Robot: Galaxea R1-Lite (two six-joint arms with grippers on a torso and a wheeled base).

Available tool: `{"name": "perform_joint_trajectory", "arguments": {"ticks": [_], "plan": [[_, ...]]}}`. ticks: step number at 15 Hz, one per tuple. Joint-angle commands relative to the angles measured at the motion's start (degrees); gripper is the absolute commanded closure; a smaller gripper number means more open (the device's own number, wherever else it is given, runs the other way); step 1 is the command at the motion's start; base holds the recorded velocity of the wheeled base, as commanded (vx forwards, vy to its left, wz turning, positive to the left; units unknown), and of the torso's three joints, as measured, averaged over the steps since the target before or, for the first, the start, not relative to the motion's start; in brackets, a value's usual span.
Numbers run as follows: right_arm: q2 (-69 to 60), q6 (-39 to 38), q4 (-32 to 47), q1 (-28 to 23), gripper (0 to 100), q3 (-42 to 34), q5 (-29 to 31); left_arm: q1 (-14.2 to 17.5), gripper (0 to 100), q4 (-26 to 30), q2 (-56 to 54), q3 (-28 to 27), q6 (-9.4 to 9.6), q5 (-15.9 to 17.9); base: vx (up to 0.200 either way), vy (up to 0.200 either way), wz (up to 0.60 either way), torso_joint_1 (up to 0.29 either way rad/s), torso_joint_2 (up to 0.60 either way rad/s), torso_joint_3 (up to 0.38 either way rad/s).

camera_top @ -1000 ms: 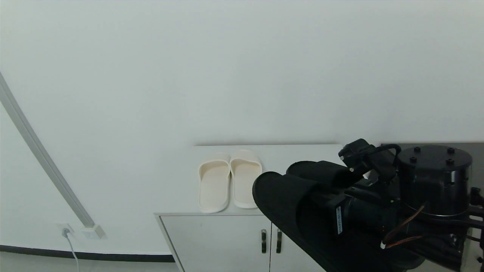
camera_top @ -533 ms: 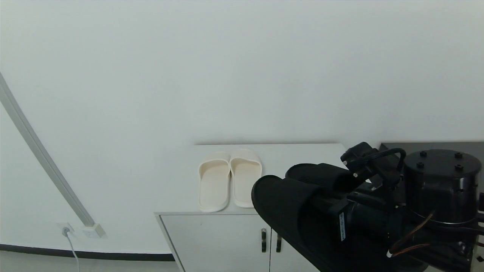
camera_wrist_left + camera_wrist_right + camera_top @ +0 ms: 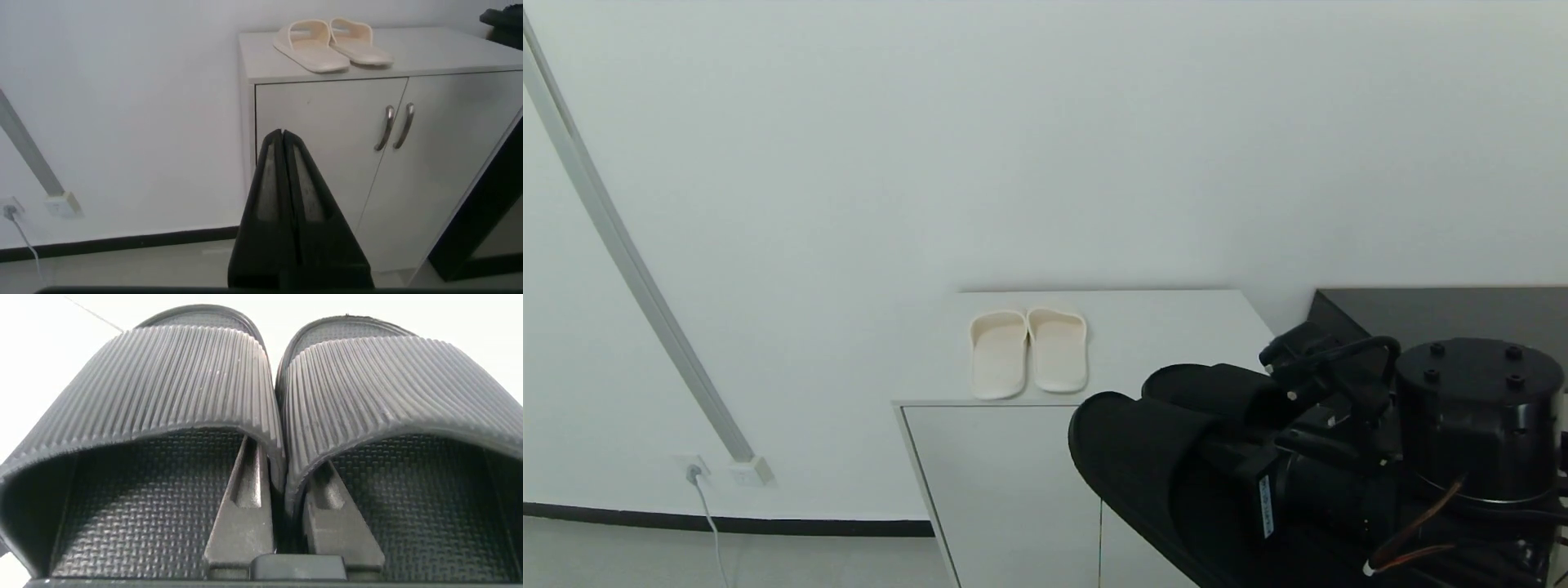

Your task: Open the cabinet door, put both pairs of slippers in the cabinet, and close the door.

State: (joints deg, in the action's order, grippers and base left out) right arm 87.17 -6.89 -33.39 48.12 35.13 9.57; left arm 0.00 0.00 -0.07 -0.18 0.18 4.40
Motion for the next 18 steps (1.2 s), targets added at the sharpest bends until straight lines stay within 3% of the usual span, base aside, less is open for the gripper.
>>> {"name": "perform_joint_trajectory", "arguments": {"ticks": [1, 11, 18], "plan": [[0.2, 0.0, 0.0, 0.0, 100, -0.4, 0.0, 0.1, 100, 0.0, 0.1, 0.0, -0.01, 0.0, 0.0, 0.0, 0.0, 0.0, 0.0, 0.0], [-0.9, 1.4, 0.0, 1.1, 100, -1.8, -0.9, 0.0, 100, 0.0, 0.1, 0.0, 0.08, 0.0, 0.0, 0.0, 0.0, -0.004, 0.01, 0.005], [-1.2, 1.4, -0.1, 2.6, 100, -3.7, -1.1, 0.0, 100, 0.0, 0.1, 0.0, 0.17, 0.1, 0.0, 0.0, 0.0, -0.188, 0.44, 0.251]]}}
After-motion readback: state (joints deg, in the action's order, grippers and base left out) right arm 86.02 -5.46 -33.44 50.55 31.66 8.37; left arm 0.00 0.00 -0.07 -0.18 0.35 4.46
